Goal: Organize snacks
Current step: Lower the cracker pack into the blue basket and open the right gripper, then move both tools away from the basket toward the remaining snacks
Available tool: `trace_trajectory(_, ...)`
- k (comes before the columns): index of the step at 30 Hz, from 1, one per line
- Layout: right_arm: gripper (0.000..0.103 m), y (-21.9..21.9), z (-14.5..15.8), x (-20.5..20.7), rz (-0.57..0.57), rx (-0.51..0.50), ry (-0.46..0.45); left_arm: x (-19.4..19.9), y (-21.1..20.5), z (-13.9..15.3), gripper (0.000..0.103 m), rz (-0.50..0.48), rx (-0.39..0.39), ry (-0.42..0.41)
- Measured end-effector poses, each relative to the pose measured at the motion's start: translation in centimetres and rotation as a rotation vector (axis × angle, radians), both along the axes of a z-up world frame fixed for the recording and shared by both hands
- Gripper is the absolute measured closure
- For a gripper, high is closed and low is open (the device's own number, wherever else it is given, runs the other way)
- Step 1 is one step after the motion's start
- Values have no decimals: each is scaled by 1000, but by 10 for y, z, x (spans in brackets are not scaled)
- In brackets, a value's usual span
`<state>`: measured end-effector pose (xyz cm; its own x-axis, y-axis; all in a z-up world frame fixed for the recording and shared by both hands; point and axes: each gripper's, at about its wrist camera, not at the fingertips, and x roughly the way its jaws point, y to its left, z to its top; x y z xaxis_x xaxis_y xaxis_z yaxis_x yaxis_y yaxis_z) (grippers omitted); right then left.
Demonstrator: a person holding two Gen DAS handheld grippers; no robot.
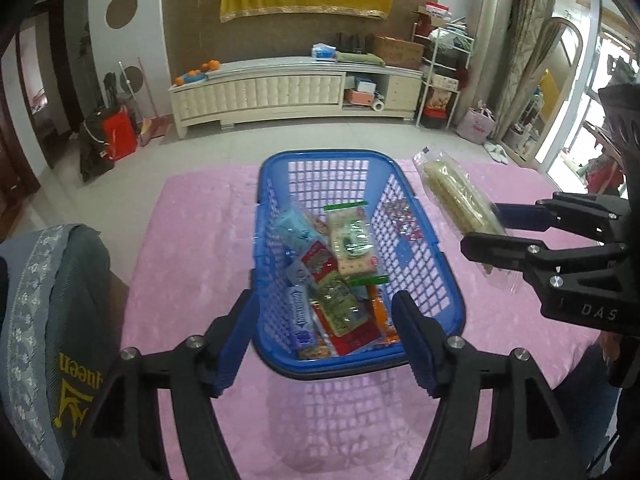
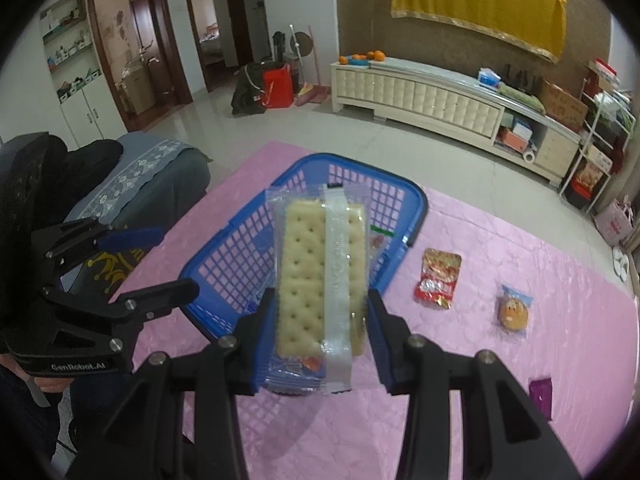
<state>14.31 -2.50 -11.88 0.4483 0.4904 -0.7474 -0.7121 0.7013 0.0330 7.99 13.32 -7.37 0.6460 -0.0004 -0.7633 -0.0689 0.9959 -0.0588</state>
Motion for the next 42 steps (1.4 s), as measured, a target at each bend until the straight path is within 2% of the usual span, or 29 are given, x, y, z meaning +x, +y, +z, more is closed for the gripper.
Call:
trace_trajectory(6,56,26,-4,1,40,-25,-7,-4,20,-4,33,40,10,12)
trace_trajectory(12,56,38,-22,7,7,-77,39,-3,33,-16,33,57,-9,34)
trace_trajectory(19,56,44,-35,12,-18,-149,66,4,30,-30,33,41,-35,54)
trace_trajectory(31,55,53,-51,11,-47,-243,62,3,36,-33,33,45,-76,45)
trace_trajectory(34,47,54,-50,11,-57,-252,45,1,38,-34,33,49,-85,44)
trace_trajectory(36,27,52,-47,11,-69,-242,42,-1,38,-34,33,49,-89,43)
trace_trajectory(37,24,50,-45,11,-73,-238,36,-2,38,-33,33,49,-90,42)
trace_trajectory(42,21,40,-38,8,-95,-225,7,-3,23,-26,31,17,-56,29)
